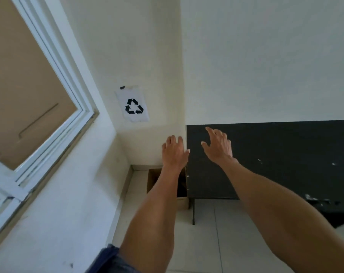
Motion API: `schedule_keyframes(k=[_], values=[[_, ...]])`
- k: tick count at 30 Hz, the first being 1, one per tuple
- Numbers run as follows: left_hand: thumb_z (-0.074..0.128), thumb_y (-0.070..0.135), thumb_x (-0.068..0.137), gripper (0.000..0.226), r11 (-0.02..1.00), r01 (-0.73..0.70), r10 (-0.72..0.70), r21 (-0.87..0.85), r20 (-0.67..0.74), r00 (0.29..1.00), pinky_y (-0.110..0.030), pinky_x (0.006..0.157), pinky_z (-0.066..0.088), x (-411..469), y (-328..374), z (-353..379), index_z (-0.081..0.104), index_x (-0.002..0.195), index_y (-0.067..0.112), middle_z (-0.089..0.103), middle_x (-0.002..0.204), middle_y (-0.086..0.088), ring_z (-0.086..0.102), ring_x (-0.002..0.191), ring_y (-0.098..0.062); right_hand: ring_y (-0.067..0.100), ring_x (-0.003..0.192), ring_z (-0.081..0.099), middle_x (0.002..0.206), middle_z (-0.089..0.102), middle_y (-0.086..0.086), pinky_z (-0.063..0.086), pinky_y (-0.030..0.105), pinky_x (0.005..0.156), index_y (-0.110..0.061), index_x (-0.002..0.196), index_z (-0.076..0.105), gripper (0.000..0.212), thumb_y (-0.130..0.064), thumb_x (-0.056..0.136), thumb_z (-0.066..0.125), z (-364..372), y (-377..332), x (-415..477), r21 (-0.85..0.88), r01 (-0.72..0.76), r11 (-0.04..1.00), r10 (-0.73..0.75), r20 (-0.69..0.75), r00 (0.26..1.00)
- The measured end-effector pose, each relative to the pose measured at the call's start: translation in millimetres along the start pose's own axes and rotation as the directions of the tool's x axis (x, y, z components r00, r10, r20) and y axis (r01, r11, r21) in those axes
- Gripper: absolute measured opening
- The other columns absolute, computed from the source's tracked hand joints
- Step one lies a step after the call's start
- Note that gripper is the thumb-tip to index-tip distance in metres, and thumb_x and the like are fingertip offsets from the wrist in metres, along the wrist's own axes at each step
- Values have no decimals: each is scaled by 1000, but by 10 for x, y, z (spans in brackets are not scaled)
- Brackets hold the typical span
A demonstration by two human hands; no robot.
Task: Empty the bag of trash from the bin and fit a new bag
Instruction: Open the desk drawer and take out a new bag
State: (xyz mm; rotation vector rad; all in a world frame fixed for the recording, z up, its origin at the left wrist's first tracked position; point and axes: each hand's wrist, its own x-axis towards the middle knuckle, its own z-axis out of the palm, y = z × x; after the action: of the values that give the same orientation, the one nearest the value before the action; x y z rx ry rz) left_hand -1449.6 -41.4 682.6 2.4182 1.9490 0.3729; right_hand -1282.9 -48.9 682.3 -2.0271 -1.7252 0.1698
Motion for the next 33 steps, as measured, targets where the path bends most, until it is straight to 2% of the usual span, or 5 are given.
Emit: schedule_keyframes(k=[5,19,25,29,33], values=[[51,49,96,69,997,-82,82,-12,13,997,-46,117,26,-278,1352,180,27,151,15,27,158,-14,23,147,-32,30,142,32,153,36,10,33,50,110,-26,150,29,63,-42,95,54,-718,1116,-371,-57,-28,998,25,-48,999],[52,48,96,72,948,-301,312,-104,114,943,-44,116,28,-522,5576,1415,24,154,15,29,157,-16,22,148,-31,30,137,37,147,43,10,36,50,106,-25,148,35,61,-41,93,58,-2542,5376,-1152,-144,-287,947,268,-136,954],[53,47,96,71,954,-283,299,-102,221,928,-43,116,27,-277,6843,2309,25,153,14,29,157,-16,22,148,-30,29,136,35,145,44,9,35,50,107,-24,149,34,63,-41,93,58,-2697,6928,-941,-148,-345,927,337,-76,938],[52,46,97,70,972,-211,233,-99,350,907,-43,116,27,-293,7544,2781,24,154,15,27,158,-16,20,148,-30,29,136,35,145,44,8,34,50,108,-24,149,35,65,-42,92,60,-2779,7809,-990,-199,-330,923,347,52,937],[48,48,98,69,978,-192,209,-83,392,896,-42,117,26,-250,8029,3149,22,154,16,25,158,-16,18,149,-30,28,136,36,144,45,8,36,50,108,-23,149,35,68,-45,90,61,-2777,8569,-931,-208,-337,918,366,117,923]])
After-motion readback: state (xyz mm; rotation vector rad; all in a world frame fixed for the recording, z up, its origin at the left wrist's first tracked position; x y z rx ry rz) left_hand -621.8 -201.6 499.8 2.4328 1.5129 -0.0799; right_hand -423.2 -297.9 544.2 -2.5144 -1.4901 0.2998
